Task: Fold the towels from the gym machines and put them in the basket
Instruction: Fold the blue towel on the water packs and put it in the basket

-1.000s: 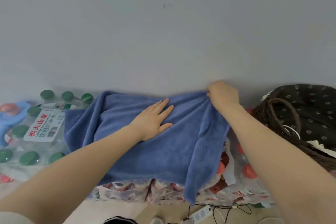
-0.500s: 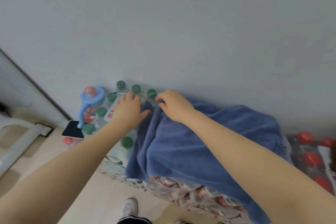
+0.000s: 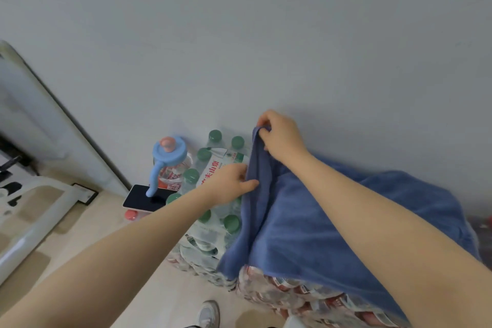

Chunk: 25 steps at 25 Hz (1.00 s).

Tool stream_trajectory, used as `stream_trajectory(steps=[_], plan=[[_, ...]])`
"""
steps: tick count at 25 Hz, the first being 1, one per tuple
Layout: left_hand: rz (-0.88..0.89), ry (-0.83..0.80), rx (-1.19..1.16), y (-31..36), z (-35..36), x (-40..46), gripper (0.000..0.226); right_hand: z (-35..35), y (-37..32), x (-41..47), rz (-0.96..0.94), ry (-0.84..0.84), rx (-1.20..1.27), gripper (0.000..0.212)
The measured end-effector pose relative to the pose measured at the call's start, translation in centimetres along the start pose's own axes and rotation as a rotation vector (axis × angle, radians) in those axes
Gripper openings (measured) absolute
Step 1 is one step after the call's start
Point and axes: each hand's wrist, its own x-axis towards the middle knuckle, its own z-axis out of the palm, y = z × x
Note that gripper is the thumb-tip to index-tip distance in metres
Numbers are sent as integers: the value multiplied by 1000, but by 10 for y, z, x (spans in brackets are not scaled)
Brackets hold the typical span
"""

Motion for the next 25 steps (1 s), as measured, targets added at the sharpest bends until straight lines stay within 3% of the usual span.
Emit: stream_trajectory(steps=[3, 6, 10, 12, 15, 18, 21, 23, 25], plan=[[-129, -93, -608, -3, -17, -13, 17, -7, -17, 20, 52, 120, 7, 16], [-276, 66, -829, -35, -42, -24, 10, 4, -33, 28, 88, 87, -109, 22], [-297, 172, -802, -77, -73, -36, 22, 44, -56, 45, 192, 102, 52, 19], [-283, 150, -639, -89, -81, -39, 27, 66, -66, 52, 265, 103, 210, 19], [-266, 85, -463, -107, -86, -38, 25, 96, -73, 57, 215, 88, 285, 22], [-272, 89, -403, -127, -97, -36, 22, 118, -72, 53, 95, -64, 159, 30], [-295, -56, -749, -141, -103, -38, 20, 133, -66, 40, 12, -258, 61, 62], [-372, -126, -900, -151, -99, -36, 23, 137, -60, 32, -20, -195, -83, 63], [-414, -108, -789, -155, -90, -32, 24, 135, -52, 23, -25, -128, -253, 57]])
